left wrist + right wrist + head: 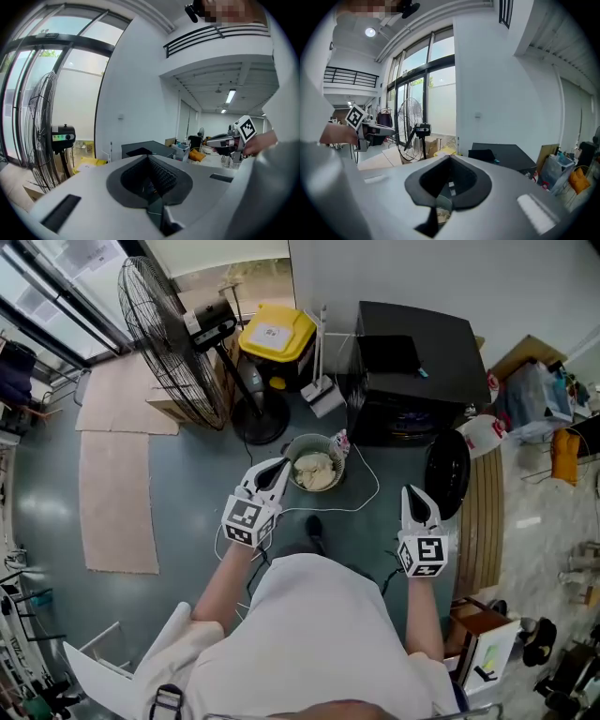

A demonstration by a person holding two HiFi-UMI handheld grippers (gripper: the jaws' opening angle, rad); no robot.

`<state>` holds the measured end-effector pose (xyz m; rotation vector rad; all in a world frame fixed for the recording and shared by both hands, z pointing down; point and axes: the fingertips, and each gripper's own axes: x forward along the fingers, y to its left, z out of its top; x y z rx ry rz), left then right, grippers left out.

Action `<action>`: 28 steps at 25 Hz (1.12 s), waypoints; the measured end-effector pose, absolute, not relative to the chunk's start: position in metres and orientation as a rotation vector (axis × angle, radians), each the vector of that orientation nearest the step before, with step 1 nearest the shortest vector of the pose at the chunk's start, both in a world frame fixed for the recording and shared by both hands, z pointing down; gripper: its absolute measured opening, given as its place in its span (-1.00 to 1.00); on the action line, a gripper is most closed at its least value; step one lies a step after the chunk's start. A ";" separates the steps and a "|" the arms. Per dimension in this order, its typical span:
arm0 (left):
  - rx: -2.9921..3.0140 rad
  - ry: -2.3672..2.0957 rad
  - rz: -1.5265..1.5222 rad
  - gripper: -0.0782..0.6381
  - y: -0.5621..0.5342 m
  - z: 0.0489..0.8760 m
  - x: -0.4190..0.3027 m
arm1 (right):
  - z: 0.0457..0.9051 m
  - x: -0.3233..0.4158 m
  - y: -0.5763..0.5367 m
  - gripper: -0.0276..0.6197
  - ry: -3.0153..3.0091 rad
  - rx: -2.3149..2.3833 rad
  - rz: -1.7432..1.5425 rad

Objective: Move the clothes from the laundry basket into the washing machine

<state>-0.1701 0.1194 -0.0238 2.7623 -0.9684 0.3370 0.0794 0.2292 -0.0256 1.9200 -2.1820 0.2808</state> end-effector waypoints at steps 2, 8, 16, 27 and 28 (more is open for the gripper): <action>2.764 -0.958 0.332 -0.76 0.103 -0.022 -0.169 | -0.025 0.077 0.213 -0.88 -2.178 1.908 0.269; 2.762 -0.932 0.334 -0.76 0.064 -0.013 -0.169 | -0.022 0.068 0.169 -0.88 -2.177 1.896 0.262; 2.755 -0.925 0.348 -0.76 0.046 -0.009 -0.162 | -0.018 0.077 0.148 -0.88 -2.170 1.896 0.277; 2.694 -1.044 0.339 -0.76 0.024 -0.005 -0.145 | -0.017 0.099 0.098 -0.88 -2.258 1.764 0.256; 2.687 -1.066 0.333 -0.76 0.022 -0.006 -0.143 | -0.018 0.103 0.092 -0.88 -2.268 1.751 0.247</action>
